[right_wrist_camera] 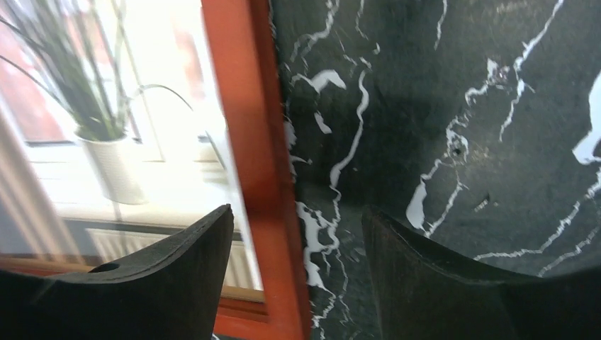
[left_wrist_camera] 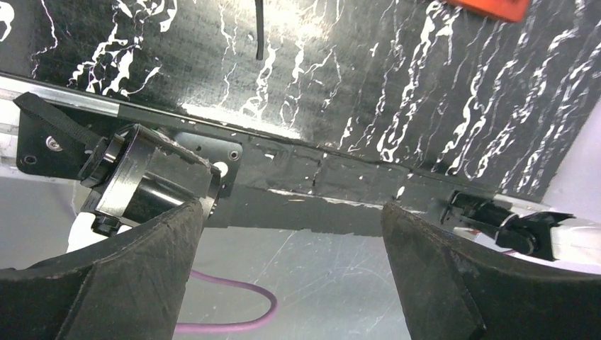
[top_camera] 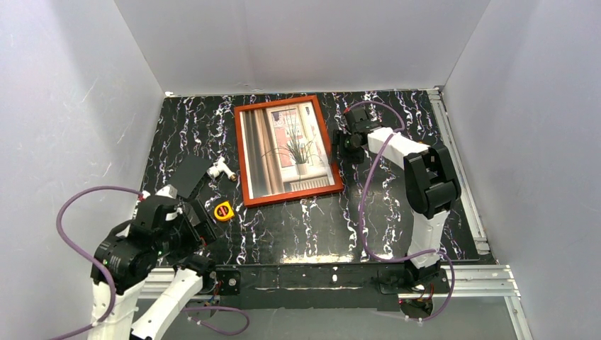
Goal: Take the photo out of the frame
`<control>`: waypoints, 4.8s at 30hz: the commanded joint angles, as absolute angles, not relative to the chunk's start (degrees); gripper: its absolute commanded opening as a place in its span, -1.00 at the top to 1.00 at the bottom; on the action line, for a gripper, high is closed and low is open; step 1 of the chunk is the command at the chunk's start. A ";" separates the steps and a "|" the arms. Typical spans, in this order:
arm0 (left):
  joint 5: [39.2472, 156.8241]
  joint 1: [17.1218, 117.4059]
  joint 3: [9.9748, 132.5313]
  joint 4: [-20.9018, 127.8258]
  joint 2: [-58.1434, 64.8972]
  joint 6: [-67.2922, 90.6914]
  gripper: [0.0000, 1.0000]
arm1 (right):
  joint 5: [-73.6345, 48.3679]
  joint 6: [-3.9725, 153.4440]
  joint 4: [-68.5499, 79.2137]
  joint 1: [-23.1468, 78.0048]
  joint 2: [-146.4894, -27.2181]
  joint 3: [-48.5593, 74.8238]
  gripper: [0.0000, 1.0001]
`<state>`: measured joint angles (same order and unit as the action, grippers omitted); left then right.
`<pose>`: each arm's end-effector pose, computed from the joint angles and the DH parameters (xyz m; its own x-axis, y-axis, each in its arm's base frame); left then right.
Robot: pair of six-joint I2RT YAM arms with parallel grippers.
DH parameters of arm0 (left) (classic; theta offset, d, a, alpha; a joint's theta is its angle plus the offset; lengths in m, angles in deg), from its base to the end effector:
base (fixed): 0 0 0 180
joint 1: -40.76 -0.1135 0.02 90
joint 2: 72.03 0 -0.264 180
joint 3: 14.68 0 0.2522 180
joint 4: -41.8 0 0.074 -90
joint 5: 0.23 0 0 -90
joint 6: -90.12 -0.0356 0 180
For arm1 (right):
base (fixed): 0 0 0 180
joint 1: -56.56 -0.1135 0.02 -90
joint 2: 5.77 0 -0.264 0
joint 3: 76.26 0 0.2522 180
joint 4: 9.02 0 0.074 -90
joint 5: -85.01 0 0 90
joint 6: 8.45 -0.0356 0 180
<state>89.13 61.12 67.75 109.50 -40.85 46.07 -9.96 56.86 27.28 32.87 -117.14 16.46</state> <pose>0.0537 -0.0195 0.4158 -0.4274 -0.6080 -0.6691 0.0441 0.7252 -0.6871 0.3816 0.1708 0.1891 -0.8674 0.0739 -0.4922 -0.0919 0.9481 0.3043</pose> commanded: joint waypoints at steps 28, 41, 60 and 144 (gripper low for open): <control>98.69 60.54 60.79 99.32 -14.12 38.92 -0.96 | 5.86 68.70 38.71 24.50 -124.29 27.99 0.33; 97.13 60.54 63.18 107.25 -23.65 37.70 -0.96 | 7.64 66.66 55.20 23.44 -120.06 40.46 0.97; 97.36 60.62 68.55 107.66 -22.44 39.03 -0.96 | -17.37 60.60 55.13 30.83 -112.95 39.22 0.97; 110.95 55.55 71.33 79.18 35.18 42.49 -0.81 | 17.68 46.26 37.64 10.38 -121.11 22.74 0.00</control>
<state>112.67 56.10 70.83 70.13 33.81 43.58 14.69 47.95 36.29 10.58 -119.48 21.11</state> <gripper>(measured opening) 0.903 0.530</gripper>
